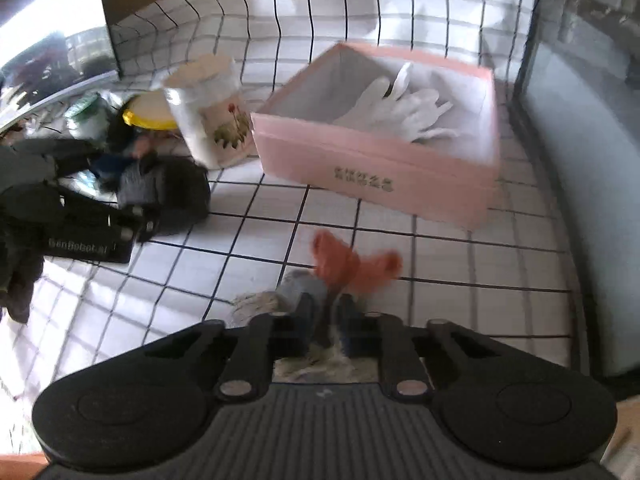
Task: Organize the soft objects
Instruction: 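Carry the black plush toward the pink box with the left tool while the right tool regrasps the socks, then drop the black plush into the pink box with the left tool while the right tool drops the socks in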
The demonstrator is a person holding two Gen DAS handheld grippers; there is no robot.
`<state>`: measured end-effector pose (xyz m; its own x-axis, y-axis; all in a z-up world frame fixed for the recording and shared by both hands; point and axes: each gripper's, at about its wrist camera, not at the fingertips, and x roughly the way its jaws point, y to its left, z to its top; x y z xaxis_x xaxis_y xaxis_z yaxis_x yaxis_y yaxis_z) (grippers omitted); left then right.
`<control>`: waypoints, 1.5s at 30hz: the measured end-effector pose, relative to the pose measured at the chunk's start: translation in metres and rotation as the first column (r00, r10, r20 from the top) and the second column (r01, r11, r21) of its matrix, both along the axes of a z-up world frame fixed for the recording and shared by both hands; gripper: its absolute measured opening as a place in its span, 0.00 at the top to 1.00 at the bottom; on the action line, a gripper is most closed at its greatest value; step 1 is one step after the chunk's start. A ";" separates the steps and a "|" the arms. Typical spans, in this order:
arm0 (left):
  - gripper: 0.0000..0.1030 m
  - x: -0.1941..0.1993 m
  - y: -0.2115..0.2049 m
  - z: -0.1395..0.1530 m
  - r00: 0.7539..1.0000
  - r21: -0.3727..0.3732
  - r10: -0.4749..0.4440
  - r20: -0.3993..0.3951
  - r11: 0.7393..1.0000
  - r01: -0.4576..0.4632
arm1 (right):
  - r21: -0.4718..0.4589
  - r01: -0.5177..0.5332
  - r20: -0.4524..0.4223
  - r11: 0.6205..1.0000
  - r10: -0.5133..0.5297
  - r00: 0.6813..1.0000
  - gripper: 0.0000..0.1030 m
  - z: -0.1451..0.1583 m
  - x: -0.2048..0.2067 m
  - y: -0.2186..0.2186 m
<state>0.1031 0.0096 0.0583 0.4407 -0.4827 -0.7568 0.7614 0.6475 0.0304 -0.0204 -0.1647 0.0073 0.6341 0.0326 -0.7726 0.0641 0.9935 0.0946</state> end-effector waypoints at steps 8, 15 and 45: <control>0.23 -0.023 -0.010 0.060 0.988 -0.219 -0.134 -0.076 0.969 0.115 | -0.028 0.063 0.154 0.998 -0.057 0.986 0.92 0.067 -0.048 -0.031; 0.23 0.003 -0.011 0.103 0.994 -0.359 -0.028 -0.104 0.933 -0.011 | 0.069 0.131 0.123 0.989 -0.139 0.983 0.11 0.037 -0.032 -0.046; 0.23 -0.021 0.037 0.047 0.934 -0.236 -0.103 -0.343 0.972 0.021 | -0.019 0.030 0.013 0.999 -0.029 0.999 0.77 0.013 -0.021 0.012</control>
